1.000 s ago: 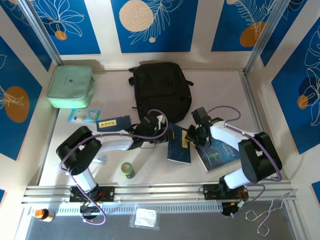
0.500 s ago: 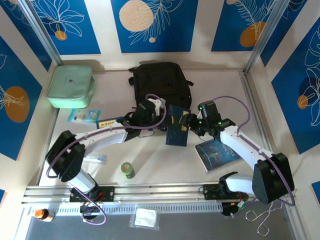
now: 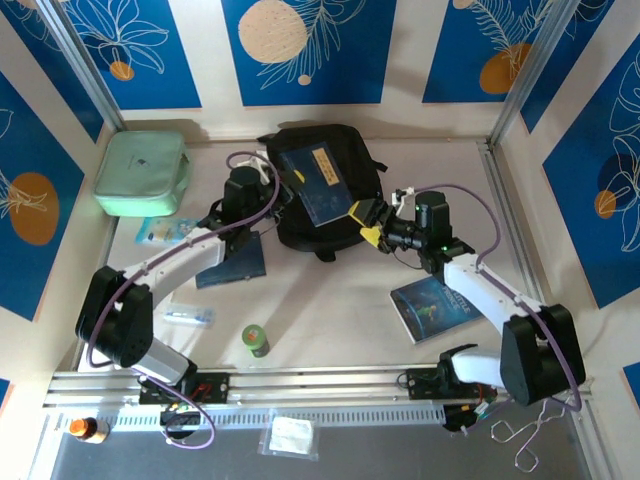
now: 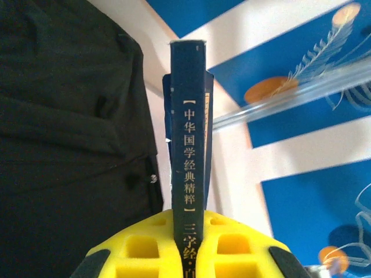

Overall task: Pack the student bag
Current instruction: Pass the book.

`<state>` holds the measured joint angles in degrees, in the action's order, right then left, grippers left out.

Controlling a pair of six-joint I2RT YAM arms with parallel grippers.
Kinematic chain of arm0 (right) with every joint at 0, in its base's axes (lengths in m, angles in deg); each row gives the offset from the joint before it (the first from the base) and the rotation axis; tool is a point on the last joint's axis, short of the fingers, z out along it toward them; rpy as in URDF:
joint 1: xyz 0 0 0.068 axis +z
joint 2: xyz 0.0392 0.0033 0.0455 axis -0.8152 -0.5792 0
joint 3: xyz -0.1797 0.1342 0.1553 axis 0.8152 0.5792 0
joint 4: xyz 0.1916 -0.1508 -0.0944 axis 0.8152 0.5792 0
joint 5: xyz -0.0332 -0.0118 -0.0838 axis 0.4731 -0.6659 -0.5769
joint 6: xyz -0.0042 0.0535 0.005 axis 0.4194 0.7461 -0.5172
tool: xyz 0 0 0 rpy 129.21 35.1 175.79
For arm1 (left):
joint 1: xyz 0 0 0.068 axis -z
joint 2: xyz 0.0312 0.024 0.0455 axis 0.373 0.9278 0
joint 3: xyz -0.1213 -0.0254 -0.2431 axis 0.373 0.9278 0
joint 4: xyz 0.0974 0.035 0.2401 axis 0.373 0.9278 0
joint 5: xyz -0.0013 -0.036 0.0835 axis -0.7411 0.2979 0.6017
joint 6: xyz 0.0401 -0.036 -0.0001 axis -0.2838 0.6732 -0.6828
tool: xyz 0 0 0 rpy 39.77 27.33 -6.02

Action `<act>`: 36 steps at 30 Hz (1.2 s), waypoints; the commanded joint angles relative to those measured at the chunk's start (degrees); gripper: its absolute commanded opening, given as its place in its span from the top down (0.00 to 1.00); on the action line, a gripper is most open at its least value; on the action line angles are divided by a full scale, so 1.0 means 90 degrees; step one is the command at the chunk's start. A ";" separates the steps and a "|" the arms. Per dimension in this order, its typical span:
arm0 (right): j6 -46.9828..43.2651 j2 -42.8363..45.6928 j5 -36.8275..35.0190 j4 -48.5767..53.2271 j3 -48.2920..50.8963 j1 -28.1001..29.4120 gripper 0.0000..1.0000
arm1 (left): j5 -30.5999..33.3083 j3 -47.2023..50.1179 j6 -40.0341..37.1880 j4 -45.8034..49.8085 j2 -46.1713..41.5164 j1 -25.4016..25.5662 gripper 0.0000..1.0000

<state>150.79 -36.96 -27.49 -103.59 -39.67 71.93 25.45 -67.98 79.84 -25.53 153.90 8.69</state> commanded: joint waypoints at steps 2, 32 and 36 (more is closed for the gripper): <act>0.1203 -0.0446 0.0684 -0.1953 0.0276 0.0155 0.10 | 0.0249 0.0246 0.1311 -0.1276 0.0096 -0.0016 1.00; 0.2072 -0.1442 -0.1173 -0.3998 0.0241 0.0780 0.86 | -0.0075 0.0523 0.1510 -0.1240 0.0061 0.0000 0.95; 0.1043 -0.0734 -0.1434 -0.2199 0.0106 0.0761 0.96 | -0.0089 0.0299 0.0159 0.0015 -0.0052 0.0009 0.64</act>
<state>168.41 -48.15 -36.76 -134.27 -37.53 78.77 25.95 -62.19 91.34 -32.26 155.69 8.95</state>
